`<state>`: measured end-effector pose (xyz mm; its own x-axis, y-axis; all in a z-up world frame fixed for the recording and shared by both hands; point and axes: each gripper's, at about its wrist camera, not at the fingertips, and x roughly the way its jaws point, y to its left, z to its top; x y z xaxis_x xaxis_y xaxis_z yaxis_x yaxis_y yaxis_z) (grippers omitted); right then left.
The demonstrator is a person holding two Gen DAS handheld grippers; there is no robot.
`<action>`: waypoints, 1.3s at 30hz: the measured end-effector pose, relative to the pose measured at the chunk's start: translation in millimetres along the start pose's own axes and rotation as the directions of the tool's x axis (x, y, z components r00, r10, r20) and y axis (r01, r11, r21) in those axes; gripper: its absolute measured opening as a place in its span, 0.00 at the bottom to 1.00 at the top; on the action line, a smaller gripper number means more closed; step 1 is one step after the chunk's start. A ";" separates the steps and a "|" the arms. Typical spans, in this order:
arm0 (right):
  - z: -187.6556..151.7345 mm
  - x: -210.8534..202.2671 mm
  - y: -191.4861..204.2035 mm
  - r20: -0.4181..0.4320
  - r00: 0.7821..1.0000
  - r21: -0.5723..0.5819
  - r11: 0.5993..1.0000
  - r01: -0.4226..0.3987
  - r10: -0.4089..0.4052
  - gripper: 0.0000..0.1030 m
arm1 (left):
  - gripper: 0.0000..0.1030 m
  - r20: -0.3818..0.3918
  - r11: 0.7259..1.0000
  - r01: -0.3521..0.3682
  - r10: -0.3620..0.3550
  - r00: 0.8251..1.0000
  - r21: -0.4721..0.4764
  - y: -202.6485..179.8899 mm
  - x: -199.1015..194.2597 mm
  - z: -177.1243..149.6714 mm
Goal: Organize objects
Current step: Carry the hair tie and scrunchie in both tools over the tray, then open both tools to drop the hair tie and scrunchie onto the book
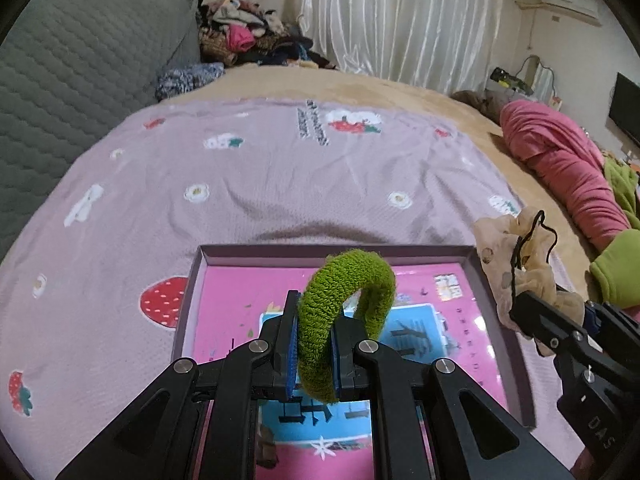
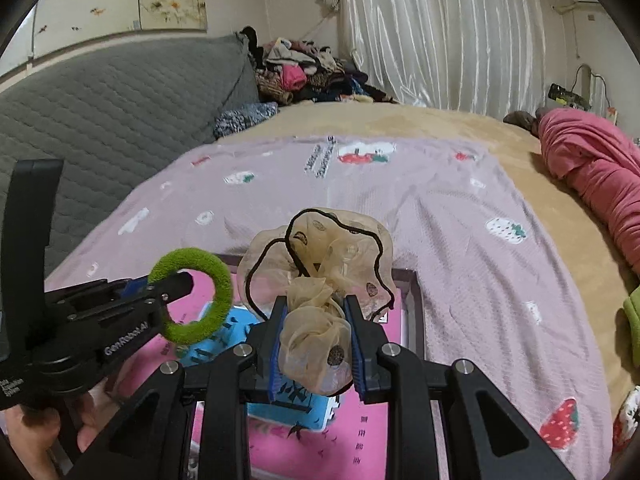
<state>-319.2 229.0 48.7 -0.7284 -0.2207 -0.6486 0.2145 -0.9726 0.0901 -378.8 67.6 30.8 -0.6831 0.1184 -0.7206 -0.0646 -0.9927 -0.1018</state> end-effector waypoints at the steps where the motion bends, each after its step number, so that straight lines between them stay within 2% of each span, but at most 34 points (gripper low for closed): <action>1: -0.8 6.7 -0.6 -0.015 1.000 -0.005 1.000 0.001 -0.001 0.26 | 0.12 -0.007 1.000 -0.003 0.003 1.000 -0.001 0.8 4.8 -1.4; 5: -4.5 25.5 -2.5 -0.064 0.998 -0.005 1.000 -0.005 0.004 0.26 | 0.13 -0.039 1.000 0.000 0.000 0.999 -0.009 8.1 23.4 -8.5; 10: -9.9 52.4 -4.6 -0.111 0.993 -0.024 0.999 0.026 -0.028 0.26 | 0.13 -0.045 1.000 -0.002 0.000 0.999 -0.031 16.9 41.7 -13.5; 15: -18.4 83.5 -11.0 -0.174 0.982 -0.020 0.997 0.073 -0.075 0.27 | 0.13 -0.087 0.997 0.016 -0.022 0.996 -0.072 28.6 63.1 -16.4; 19: -24.5 92.5 -15.1 -0.199 0.976 -0.013 0.996 0.087 -0.088 0.32 | 0.14 -0.094 0.997 0.012 -0.020 0.995 -0.077 29.6 67.3 -17.2; 21: -25.4 91.6 -15.4 -0.198 0.977 -0.012 0.996 0.085 -0.085 0.32 | 0.18 -0.088 0.997 0.002 -0.008 0.996 -0.074 28.9 66.2 -16.1; 24: -24.3 89.6 -16.2 -0.192 0.978 -0.005 0.997 0.083 -0.082 0.40 | 0.31 -0.087 0.997 -0.009 0.003 0.996 -0.074 28.6 65.3 -15.2; 26: -23.9 87.5 -17.7 -0.188 0.980 0.008 0.997 0.072 -0.069 0.47 | 0.56 -0.090 0.997 -0.022 0.015 0.996 -0.076 30.5 62.9 -15.1; 28: -23.7 85.1 -17.3 -0.182 0.981 0.007 0.998 0.067 -0.064 0.54 | 0.60 -0.084 0.996 -0.020 0.013 0.996 -0.084 32.4 60.5 -14.8; 30: -22.9 83.4 -15.6 -0.178 0.982 0.002 0.998 0.067 -0.066 0.56 | 0.61 -0.083 0.996 -0.025 0.018 0.996 -0.087 34.2 59.9 -13.9; 34: -21.9 78.9 -13.8 -0.168 0.983 -0.007 0.997 0.074 -0.074 0.64 | 0.70 -0.100 0.995 -0.044 0.035 0.994 -0.091 37.4 61.5 -14.6; 39: -21.7 67.6 -13.9 -0.151 0.987 0.005 0.998 0.063 -0.062 0.65 | 0.76 -0.090 0.995 -0.059 0.052 0.995 -0.081 35.0 49.9 -12.2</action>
<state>-357.3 229.3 -12.8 -0.6333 -0.1468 -0.7599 0.1649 -0.9849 0.0528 -406.3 39.0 -17.1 -0.6175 0.0683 -0.7836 0.0350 -0.9929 -0.1141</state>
